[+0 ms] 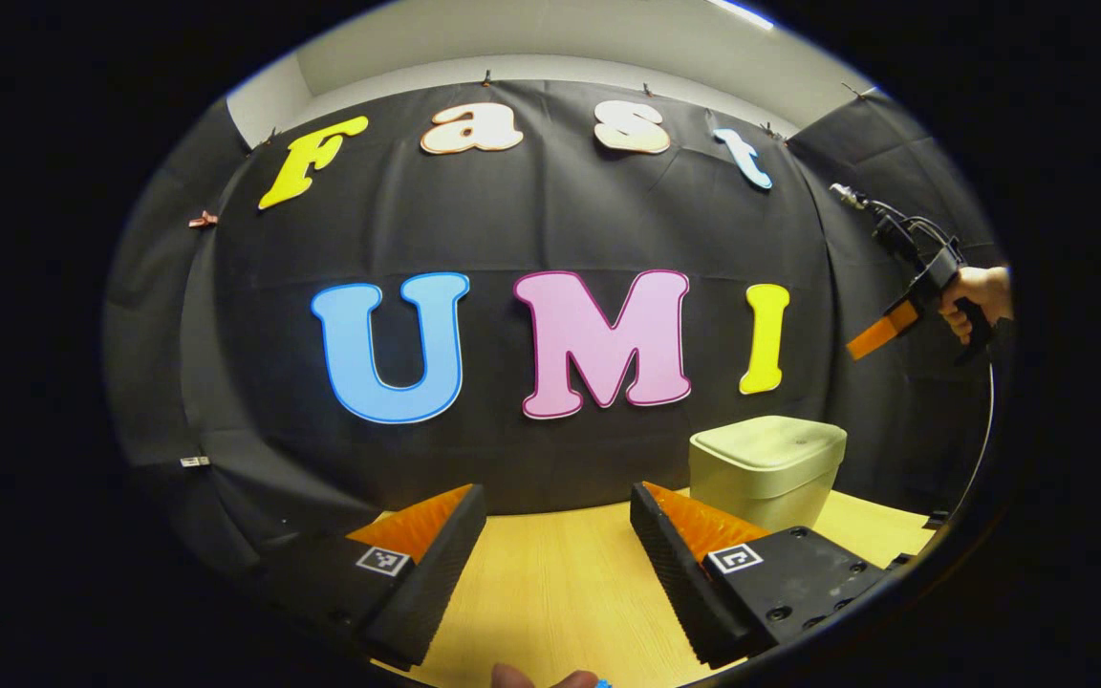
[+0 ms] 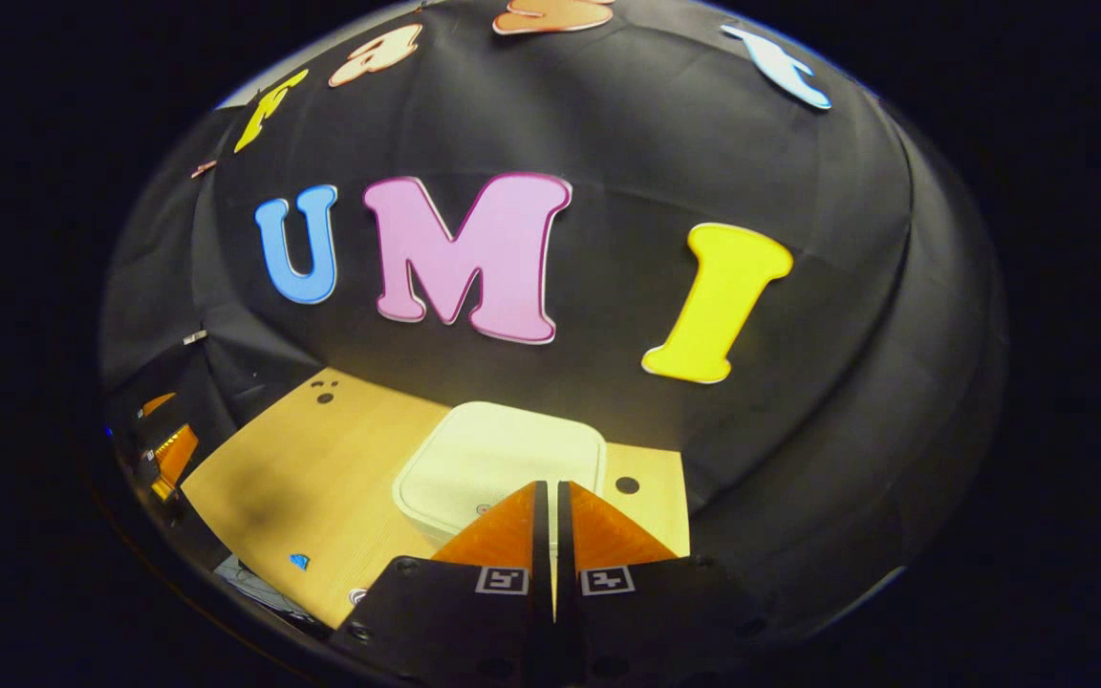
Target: Press the lid of the desktop garbage bin to open it, pick up the crumpled paper on the desktop and throw it into the bin, then pick up the pop can on the desktop and drop it into the bin, and finally close the garbage bin lid.
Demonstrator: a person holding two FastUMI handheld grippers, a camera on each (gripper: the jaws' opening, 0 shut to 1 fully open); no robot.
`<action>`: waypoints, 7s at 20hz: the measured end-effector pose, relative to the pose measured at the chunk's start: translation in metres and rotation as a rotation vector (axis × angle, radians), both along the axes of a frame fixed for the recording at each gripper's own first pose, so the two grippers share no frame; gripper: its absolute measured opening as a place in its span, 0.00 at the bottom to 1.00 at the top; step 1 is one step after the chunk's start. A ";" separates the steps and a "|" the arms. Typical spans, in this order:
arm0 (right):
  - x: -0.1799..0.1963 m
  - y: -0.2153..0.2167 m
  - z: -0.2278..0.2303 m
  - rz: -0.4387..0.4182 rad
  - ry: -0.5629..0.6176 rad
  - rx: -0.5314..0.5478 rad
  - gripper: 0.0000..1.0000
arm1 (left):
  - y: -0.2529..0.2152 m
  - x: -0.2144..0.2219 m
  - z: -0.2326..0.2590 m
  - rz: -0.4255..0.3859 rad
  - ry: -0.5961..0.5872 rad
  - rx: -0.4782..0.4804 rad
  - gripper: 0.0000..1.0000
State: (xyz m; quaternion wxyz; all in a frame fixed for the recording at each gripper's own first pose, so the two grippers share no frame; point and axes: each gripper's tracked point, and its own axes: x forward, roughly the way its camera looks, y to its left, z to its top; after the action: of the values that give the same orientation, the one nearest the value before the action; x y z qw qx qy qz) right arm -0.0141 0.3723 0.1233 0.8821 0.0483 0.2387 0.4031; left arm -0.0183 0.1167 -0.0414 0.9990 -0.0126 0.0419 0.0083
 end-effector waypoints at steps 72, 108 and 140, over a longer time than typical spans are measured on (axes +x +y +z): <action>-0.136 -0.002 0.057 -0.107 -0.255 0.348 0.65 | -0.059 -0.090 -0.328 -0.168 0.860 -0.128 0.84; -0.160 0.003 0.016 -0.121 -0.146 0.322 0.66 | -0.090 0.054 -0.073 -0.392 0.305 -0.348 0.35; -0.176 -0.048 -0.036 -0.350 -0.022 0.276 0.64 | -0.285 0.208 -0.055 -0.772 0.262 -0.119 0.36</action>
State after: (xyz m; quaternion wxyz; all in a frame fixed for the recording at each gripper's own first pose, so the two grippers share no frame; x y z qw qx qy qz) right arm -0.1905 0.3240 0.0876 0.9262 0.2051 0.1598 0.2730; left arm 0.1899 -0.1679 -0.0967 0.9126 -0.0523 0.1708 -0.3678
